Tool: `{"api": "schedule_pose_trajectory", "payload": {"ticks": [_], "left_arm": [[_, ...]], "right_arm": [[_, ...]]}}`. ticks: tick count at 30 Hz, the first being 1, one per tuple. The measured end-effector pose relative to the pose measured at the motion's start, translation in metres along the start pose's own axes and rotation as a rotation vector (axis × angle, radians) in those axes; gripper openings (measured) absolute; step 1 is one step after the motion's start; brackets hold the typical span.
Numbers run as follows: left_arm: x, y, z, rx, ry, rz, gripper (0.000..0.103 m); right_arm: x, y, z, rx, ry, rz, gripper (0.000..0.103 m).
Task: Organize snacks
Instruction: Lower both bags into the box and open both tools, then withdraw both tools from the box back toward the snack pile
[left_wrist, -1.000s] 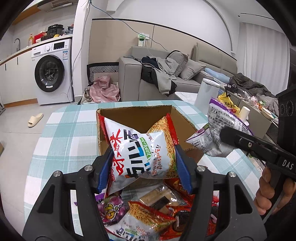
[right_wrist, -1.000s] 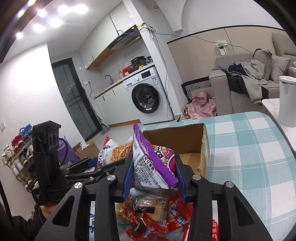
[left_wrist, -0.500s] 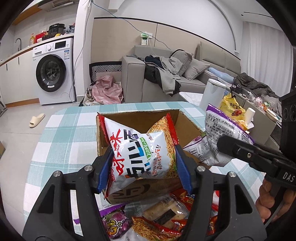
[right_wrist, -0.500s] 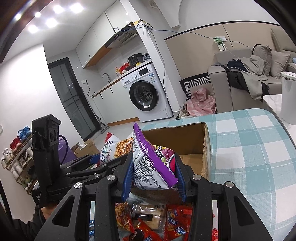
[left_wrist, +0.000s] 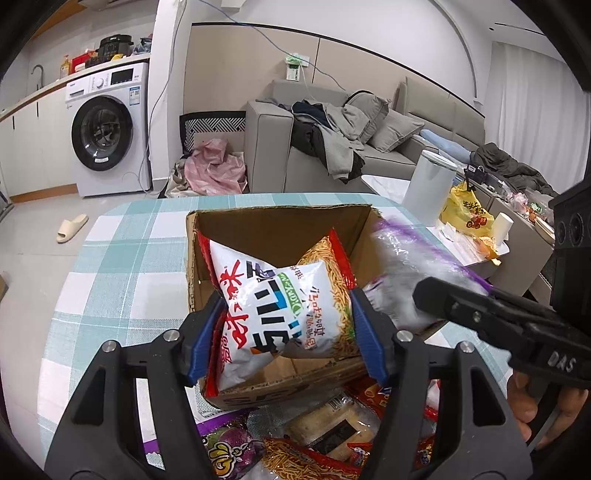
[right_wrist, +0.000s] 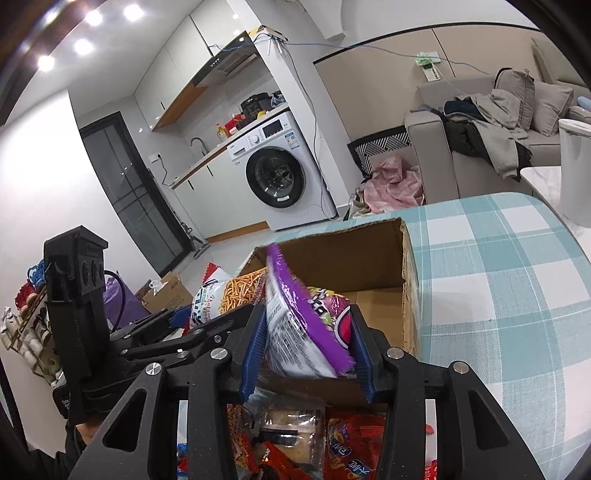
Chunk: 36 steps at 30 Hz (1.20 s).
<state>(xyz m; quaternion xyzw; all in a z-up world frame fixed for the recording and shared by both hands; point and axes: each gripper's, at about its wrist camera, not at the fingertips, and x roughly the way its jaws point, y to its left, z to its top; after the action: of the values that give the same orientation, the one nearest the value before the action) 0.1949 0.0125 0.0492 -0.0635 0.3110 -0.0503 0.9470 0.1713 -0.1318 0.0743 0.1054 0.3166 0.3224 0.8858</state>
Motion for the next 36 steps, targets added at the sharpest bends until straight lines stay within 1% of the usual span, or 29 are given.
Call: {"api": "schedule_pose_trajectory", "payload": {"ticks": [1, 2, 3, 4, 5, 8, 10, 11, 13, 14, 15, 16, 22, 30, 36], "left_arm": [[0.000, 0.000, 0.000, -0.001, 0.000, 0.006, 0.066], [-0.002, 0.000, 0.000, 0.002, -0.002, 0.008, 0.070], [-0.003, 0.000, 0.000, 0.006, -0.006, 0.009, 0.075], [-0.005, -0.001, 0.000, 0.009, -0.009, 0.009, 0.078], [-0.007, -0.001, -0.001, 0.013, -0.013, 0.010, 0.081], [-0.014, -0.002, -0.003, 0.026, -0.012, 0.010, 0.082], [-0.019, -0.003, -0.005, 0.036, -0.008, 0.017, 0.086], [-0.022, -0.003, -0.007, 0.040, -0.009, 0.022, 0.089], [-0.028, -0.002, -0.010, 0.037, -0.011, 0.031, 0.094], [-0.031, -0.001, -0.012, 0.034, -0.012, 0.031, 0.100], [-0.035, 0.001, -0.015, 0.025, -0.016, 0.030, 0.102], [-0.038, 0.002, -0.017, 0.020, -0.018, 0.029, 0.102], [-0.061, 0.003, -0.031, 0.036, -0.020, 0.048, 0.102], [-0.092, -0.004, -0.046, 0.062, -0.029, 0.054, 0.102], [-0.110, -0.005, -0.054, 0.056, -0.037, 0.057, 0.102]], "right_arm": [[-0.001, 0.001, -0.001, -0.012, -0.006, -0.004, 0.053], [-0.002, 0.004, -0.001, -0.030, -0.012, -0.012, 0.053], [-0.004, 0.007, -0.002, -0.050, -0.014, -0.020, 0.056], [-0.005, 0.008, -0.003, -0.056, -0.014, -0.023, 0.063], [-0.006, 0.008, -0.003, -0.056, -0.016, -0.021, 0.065], [-0.011, 0.008, -0.005, -0.059, -0.025, -0.031, 0.073], [-0.017, 0.007, -0.006, -0.065, -0.038, -0.054, 0.086], [-0.020, 0.005, -0.007, -0.065, -0.041, -0.062, 0.088], [-0.024, 0.002, -0.009, -0.058, -0.041, -0.073, 0.099], [-0.027, 0.001, -0.010, -0.052, -0.041, -0.076, 0.099], [-0.029, 0.000, -0.011, -0.049, -0.040, -0.077, 0.100], [-0.031, -0.002, -0.013, -0.043, -0.035, -0.082, 0.103], [-0.039, 0.000, -0.023, -0.065, 0.007, -0.106, 0.103], [-0.045, 0.000, -0.036, -0.028, 0.080, -0.125, 0.103], [-0.053, -0.002, -0.047, -0.033, 0.098, -0.148, 0.103]]}}
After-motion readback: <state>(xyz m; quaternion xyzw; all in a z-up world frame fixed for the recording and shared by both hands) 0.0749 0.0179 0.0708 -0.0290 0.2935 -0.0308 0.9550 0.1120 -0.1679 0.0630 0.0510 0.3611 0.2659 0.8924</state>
